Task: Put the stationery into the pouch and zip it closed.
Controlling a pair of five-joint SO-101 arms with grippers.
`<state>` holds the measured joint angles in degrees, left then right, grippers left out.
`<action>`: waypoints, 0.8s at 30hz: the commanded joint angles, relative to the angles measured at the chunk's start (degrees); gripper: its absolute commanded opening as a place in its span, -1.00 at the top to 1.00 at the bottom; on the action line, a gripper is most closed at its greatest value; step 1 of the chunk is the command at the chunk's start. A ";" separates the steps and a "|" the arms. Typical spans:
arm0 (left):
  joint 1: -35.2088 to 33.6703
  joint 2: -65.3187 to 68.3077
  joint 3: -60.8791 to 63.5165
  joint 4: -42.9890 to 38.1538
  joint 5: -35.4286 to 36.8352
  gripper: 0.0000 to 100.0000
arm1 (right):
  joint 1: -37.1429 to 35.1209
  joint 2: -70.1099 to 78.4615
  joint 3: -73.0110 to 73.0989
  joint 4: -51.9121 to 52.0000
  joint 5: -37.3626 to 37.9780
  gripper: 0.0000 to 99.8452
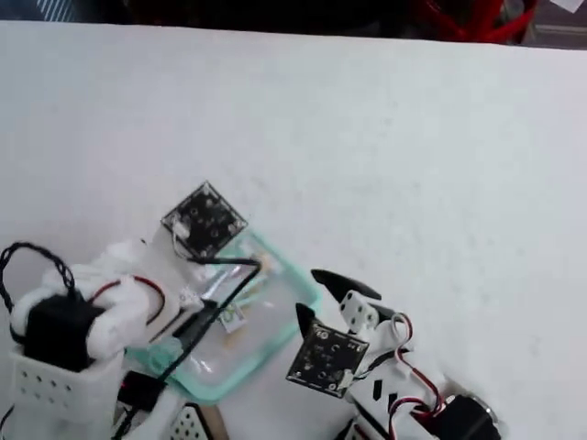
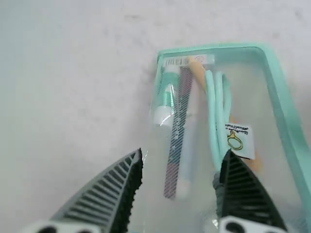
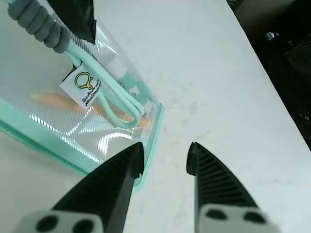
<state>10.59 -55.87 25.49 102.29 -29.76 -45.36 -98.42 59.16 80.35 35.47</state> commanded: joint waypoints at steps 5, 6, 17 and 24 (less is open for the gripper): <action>1.19 4.79 -5.45 0.53 0.97 0.49 | 0.31 0.92 6.51 -5.05 0.62 0.71; 1.71 4.79 -4.84 0.53 0.97 0.49 | 0.40 0.84 7.65 -5.85 0.62 0.71; 13.14 4.09 3.87 0.53 0.62 0.50 | 7.08 0.84 11.34 -11.47 0.26 0.71; 13.05 10.33 4.84 0.44 -1.58 0.51 | 6.90 0.84 12.31 -11.74 0.53 0.71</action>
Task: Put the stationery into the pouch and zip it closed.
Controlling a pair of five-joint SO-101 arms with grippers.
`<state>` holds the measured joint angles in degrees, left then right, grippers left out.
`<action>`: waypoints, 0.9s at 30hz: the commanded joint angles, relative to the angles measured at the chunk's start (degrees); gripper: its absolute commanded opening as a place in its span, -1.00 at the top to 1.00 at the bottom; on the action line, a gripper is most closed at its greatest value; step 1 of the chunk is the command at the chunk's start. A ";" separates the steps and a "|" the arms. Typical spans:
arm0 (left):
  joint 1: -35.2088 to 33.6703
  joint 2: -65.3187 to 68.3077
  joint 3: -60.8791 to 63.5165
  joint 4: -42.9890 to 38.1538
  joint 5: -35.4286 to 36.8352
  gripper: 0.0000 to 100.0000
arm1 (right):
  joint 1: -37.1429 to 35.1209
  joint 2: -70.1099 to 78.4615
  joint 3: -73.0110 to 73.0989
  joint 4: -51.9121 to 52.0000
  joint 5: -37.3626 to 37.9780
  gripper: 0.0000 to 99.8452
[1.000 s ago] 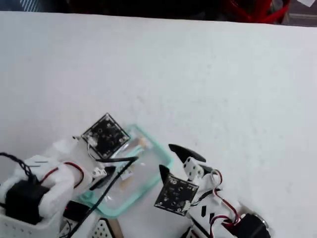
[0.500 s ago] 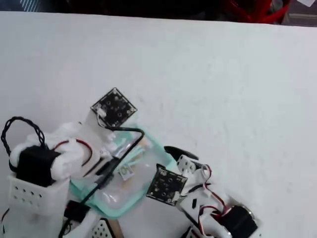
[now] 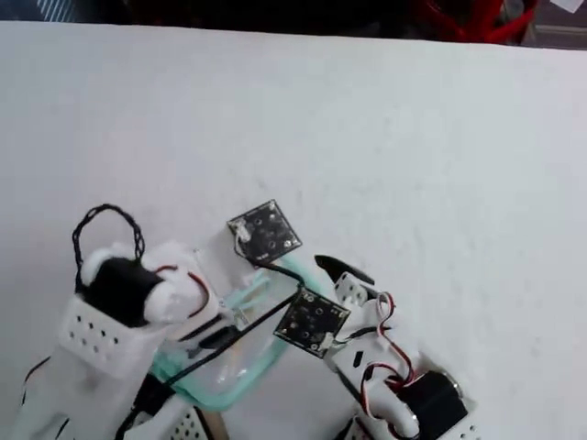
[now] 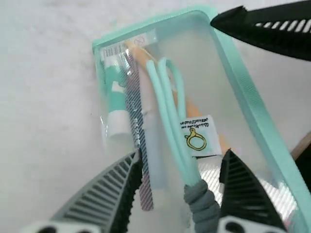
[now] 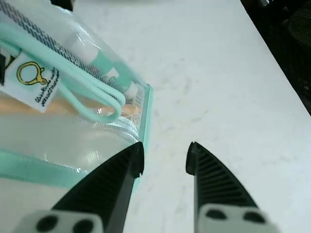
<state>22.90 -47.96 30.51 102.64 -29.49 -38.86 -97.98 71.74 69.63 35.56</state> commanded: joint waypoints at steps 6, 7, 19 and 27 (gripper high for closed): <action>0.40 13.85 0.18 0.00 -5.54 0.78 | 0.40 0.40 -0.26 -1.01 0.44 0.71; 0.40 15.96 -0.26 0.00 -5.36 0.80 | 0.40 0.40 -0.26 -1.01 0.44 0.71; 0.48 19.91 -24.00 -0.18 1.49 0.96 | 0.31 0.22 -0.70 -2.51 -5.54 0.70; 0.92 20.35 -48.09 -0.44 10.90 0.96 | 0.66 -5.41 -0.79 -3.82 -12.13 0.70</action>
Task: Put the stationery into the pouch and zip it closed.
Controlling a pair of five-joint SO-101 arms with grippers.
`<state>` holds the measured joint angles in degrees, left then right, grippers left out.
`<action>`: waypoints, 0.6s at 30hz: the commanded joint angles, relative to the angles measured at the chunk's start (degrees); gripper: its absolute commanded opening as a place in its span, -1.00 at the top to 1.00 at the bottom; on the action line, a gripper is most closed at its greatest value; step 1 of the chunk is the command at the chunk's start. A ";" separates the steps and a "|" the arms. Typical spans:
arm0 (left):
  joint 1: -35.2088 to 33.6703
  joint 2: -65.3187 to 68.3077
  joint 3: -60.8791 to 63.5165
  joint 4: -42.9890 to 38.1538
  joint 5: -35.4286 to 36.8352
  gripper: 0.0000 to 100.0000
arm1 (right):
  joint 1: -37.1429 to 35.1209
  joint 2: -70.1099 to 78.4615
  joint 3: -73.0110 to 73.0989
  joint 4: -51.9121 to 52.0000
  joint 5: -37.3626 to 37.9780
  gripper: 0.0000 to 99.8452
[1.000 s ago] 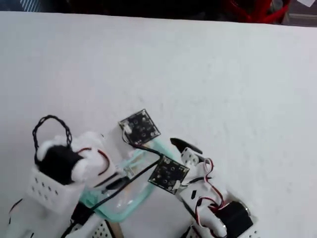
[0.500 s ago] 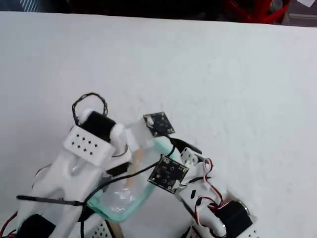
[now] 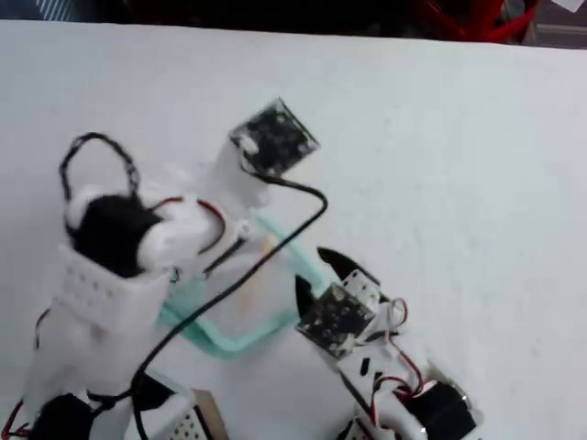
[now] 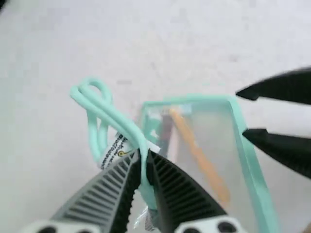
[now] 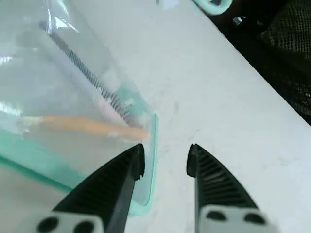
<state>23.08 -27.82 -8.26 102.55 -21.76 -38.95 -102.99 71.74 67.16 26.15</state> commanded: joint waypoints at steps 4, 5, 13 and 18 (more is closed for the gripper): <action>0.75 0.31 -13.54 -5.01 5.71 0.96 | 0.48 -0.22 -4.13 -1.36 -7.38 0.70; 0.75 0.31 -13.54 -6.24 5.89 0.96 | 0.48 -0.22 -5.63 -1.10 -7.74 0.70; 0.57 0.22 -9.49 -12.84 7.91 0.96 | -6.64 0.04 -13.71 0.84 -8.09 0.44; 0.31 -0.13 -9.67 -12.92 7.56 0.96 | -13.23 0.13 -15.30 2.68 -8.00 0.40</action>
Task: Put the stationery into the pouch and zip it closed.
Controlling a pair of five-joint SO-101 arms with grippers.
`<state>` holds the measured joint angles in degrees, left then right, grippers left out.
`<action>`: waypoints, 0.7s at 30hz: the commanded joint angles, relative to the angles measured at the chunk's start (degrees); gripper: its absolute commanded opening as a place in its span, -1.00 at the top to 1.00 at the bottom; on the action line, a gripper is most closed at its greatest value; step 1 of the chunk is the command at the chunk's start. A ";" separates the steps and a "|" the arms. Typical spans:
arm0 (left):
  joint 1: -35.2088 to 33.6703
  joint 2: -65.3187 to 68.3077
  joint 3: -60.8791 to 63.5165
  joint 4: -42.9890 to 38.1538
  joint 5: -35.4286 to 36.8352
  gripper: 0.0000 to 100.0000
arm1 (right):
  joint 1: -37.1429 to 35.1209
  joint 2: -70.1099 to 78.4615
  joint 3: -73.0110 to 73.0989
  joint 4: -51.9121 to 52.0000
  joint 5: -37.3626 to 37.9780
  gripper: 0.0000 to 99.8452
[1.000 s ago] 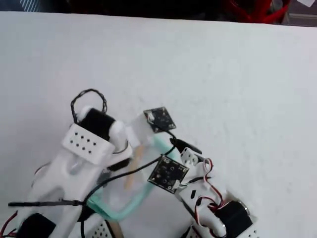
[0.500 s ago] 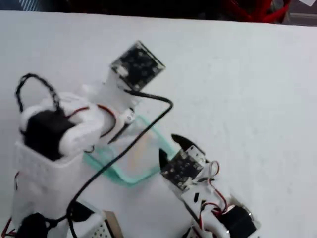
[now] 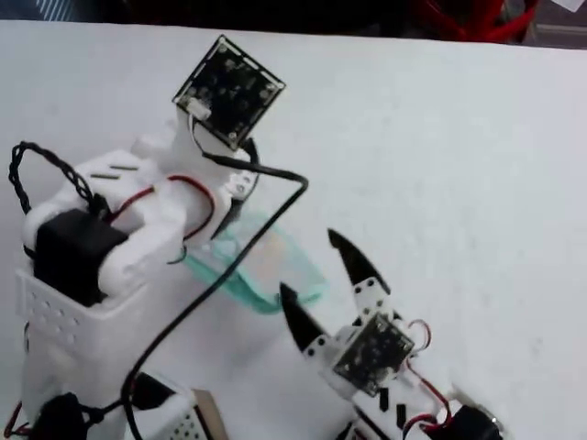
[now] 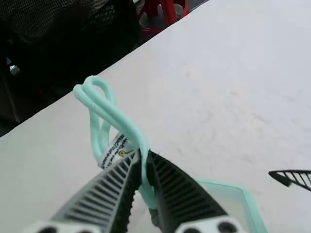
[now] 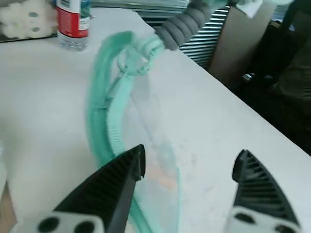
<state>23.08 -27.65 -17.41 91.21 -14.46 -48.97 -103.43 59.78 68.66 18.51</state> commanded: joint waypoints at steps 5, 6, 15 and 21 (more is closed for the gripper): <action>0.22 -0.22 -0.53 -2.81 0.26 0.96 | -9.54 0.75 -6.15 4.88 -0.35 0.40; 0.40 -0.22 -0.53 -2.81 0.26 0.96 | -9.71 1.01 -5.54 4.70 -0.26 0.40; 0.57 -0.22 -0.53 -4.48 0.53 0.96 | -13.23 12.70 -1.41 -4.62 -0.09 0.40; 0.22 -0.40 -0.53 -4.40 0.53 0.96 | -2.15 16.22 5.80 -20.62 -0.35 0.56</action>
<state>23.08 -27.65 -17.41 88.22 -14.46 -56.35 -87.60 64.70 54.42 18.42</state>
